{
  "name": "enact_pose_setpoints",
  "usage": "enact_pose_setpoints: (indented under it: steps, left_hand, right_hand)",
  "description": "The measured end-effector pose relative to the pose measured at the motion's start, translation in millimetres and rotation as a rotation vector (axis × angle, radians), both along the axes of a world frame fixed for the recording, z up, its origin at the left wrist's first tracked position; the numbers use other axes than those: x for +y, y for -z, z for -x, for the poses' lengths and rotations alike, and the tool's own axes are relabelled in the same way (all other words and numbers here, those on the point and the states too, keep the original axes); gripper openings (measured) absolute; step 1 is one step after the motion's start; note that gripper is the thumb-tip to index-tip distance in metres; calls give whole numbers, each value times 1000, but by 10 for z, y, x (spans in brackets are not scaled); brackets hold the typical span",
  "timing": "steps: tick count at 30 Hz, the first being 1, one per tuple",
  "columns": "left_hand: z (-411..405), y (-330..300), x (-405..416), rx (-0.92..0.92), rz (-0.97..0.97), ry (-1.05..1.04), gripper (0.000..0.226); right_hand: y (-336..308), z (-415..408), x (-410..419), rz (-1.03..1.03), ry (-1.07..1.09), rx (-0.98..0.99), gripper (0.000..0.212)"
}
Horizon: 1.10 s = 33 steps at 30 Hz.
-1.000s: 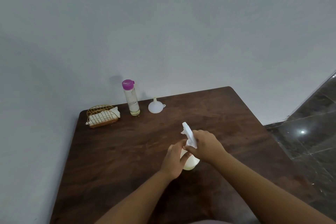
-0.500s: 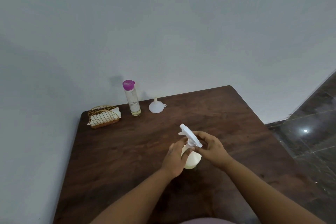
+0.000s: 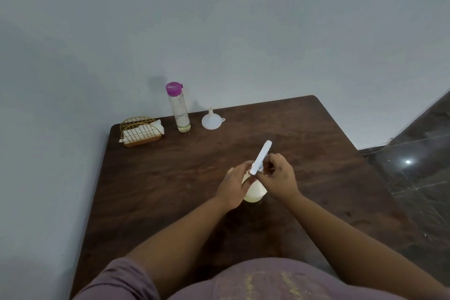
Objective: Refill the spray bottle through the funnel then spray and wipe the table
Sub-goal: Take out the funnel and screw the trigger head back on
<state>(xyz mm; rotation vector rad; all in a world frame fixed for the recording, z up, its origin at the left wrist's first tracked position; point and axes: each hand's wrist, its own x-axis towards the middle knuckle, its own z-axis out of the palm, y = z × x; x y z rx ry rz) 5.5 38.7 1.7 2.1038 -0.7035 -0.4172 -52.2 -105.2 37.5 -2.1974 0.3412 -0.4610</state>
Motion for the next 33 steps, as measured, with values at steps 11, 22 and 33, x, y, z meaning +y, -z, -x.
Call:
enact_pose_setpoints:
  steps: [11,22,33]
  left_hand:
    - [-18,-17,26,27,-11,10,36]
    - [-35,-60,24,-5,-46,1,42]
    - [-10,-28,32,-33,-27,-13,40]
  right_hand:
    - [-22,89,-39,-368,-131,144,57]
    - [-10,68,220,-240,156,43,34]
    - [64,167,308,-330,129,-13,16]
